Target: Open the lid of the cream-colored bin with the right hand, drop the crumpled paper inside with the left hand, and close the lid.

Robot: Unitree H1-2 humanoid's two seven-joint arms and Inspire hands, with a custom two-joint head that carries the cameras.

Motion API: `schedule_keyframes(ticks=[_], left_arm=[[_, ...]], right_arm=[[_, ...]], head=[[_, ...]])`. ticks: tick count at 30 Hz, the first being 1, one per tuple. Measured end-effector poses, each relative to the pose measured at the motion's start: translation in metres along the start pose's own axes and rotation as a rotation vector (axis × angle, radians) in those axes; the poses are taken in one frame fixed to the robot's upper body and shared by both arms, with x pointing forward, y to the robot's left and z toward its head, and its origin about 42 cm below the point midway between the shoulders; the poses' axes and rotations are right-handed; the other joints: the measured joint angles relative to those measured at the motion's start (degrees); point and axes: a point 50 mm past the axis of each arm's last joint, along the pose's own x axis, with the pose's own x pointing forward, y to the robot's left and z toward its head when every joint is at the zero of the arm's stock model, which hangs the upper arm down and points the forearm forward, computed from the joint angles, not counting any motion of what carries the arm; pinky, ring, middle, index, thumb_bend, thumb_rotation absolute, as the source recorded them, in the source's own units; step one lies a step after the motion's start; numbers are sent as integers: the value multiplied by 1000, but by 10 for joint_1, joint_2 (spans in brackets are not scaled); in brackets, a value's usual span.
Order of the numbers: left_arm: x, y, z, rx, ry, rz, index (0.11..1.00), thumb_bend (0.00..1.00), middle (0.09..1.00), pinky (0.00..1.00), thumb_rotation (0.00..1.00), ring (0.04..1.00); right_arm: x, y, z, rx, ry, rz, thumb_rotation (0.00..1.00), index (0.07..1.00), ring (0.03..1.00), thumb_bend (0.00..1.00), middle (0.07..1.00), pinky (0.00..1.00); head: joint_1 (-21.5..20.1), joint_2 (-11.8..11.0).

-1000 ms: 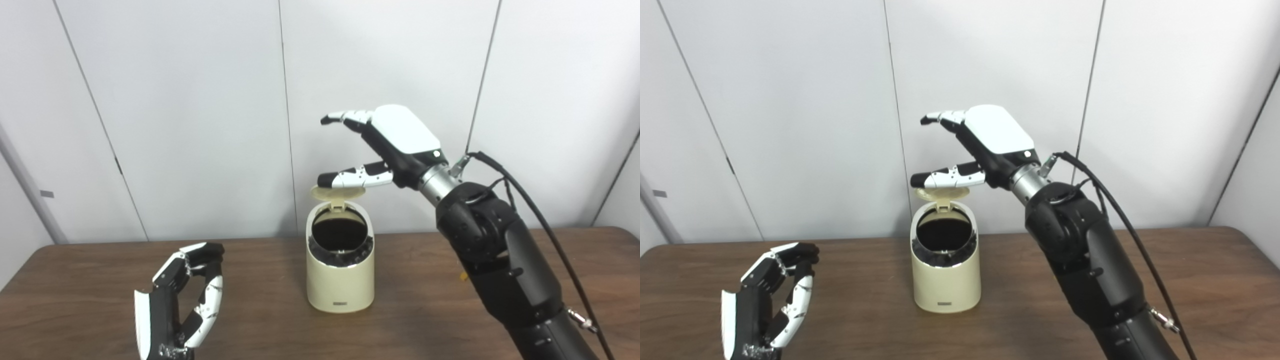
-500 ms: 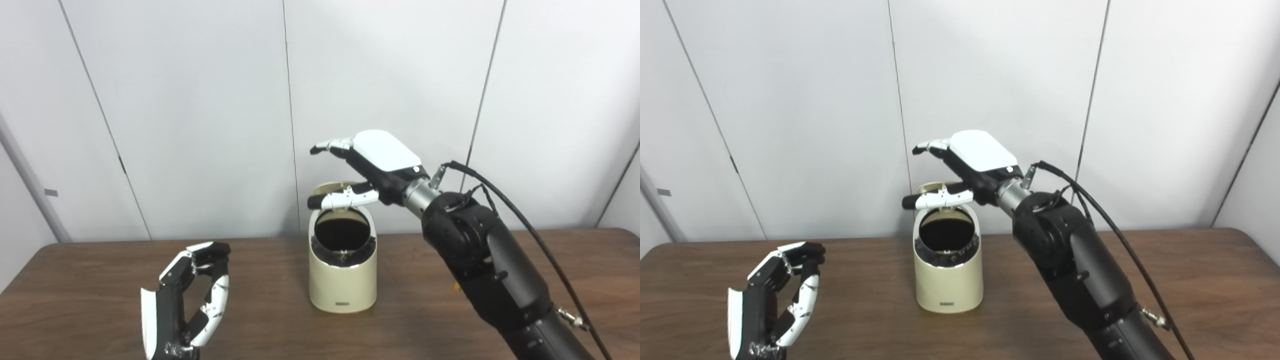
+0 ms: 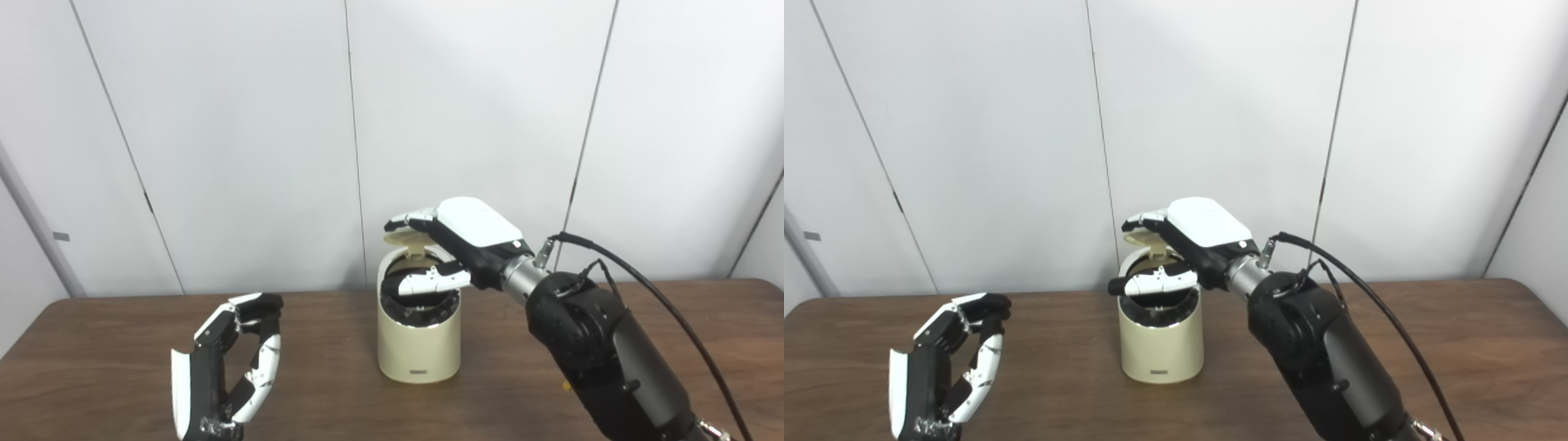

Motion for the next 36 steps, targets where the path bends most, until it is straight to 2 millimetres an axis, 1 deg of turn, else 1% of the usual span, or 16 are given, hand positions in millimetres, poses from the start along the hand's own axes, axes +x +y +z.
schedule_keyframes(ticks=[3, 6, 13, 17, 21, 25, 29, 36], left_arm=[[0, 1, 0, 4, 0, 1, 594, 208, 620, 493, 310, 592], [0, 3, -1, 4, 0, 2, 592, 207, 619, 492, 312, 591], [1, 4, 0, 2, 2, 2, 595, 205, 623, 494, 331, 591], [2, 7, 4, -9, -7, 7, 590, 201, 620, 490, 307, 590], [3, 7, 3, -8, -3, 6, 586, 197, 618, 485, 276, 588], [3, 8, 4, -14, -1, 5, 588, 204, 622, 491, 294, 595], [4, 8, 5, -9, 3, -9, 588, 208, 624, 493, 309, 598], [5, 12, 11, -9, -9, -6, 588, 204, 625, 494, 286, 598]], right_arm=[[-3, 6, -1, 17, 5, 14, 907, 795, 865, 816, 833, 788], [-6, 12, -3, 29, 11, 27, 935, 795, 856, 829, 828, 763], [-12, 19, -4, 45, 23, 47, 987, 799, 849, 833, 835, 770], [-18, 26, -5, 59, 30, 60, 980, 789, 837, 827, 820, 755], [-19, 29, -6, 66, 33, 58, 980, 783, 830, 817, 813, 740], [-22, 31, -9, 82, 46, 53, 971, 791, 835, 814, 821, 752], [-28, 38, -13, 104, 68, 60, 982, 799, 840, 809, 829, 755], [-38, 44, -14, 137, 85, 58, 999, 815, 854, 817, 838, 765]], head=[[-1, 1], [-3, 4], [-5, 11], [-9, 17], [-10, 19], [-11, 22], [-11, 28], [-11, 37]])
